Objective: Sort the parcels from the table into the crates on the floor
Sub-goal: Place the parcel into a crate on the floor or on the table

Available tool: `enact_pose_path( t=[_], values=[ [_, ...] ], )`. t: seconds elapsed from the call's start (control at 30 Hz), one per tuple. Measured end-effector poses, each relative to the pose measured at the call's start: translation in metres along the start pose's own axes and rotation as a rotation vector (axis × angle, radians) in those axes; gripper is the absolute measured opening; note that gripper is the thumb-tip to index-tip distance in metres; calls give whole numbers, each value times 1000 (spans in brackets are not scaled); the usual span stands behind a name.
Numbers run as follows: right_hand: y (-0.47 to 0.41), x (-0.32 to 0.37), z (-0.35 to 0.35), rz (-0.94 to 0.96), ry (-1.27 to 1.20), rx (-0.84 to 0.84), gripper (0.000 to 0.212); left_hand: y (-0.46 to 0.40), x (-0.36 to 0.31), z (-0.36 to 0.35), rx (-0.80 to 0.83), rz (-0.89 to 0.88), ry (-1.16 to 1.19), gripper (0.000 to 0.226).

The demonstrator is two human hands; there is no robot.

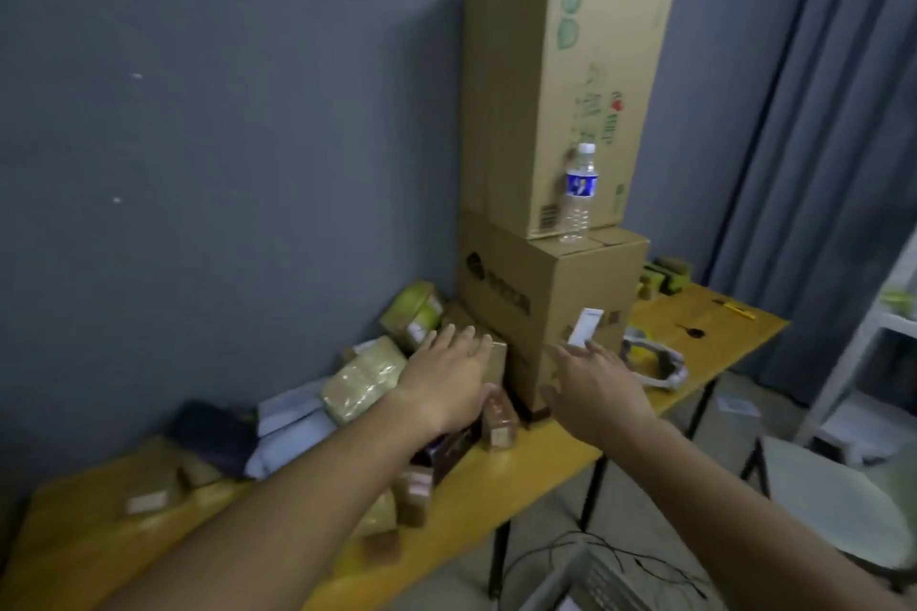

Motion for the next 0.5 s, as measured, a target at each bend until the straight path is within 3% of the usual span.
enact_pose_path(
  t=[0.3,0.5],
  values=[
    [-42,179,-37,354,-42,49,51,106,162,-42,132,361,26,65],
    [-72,264,-81,453,-42,140,46,140,260,-89,240,490,124,62]
  ],
)
Point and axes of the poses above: each hand's wrist, its own y-axis away from the middle knuckle, its own z-axis out of the back of the hand, x = y × z, the point moved 8 cm from there along -y, towards the middle knuckle, and after that the axes turned 1 degree about -x, right-handed, at the moved point
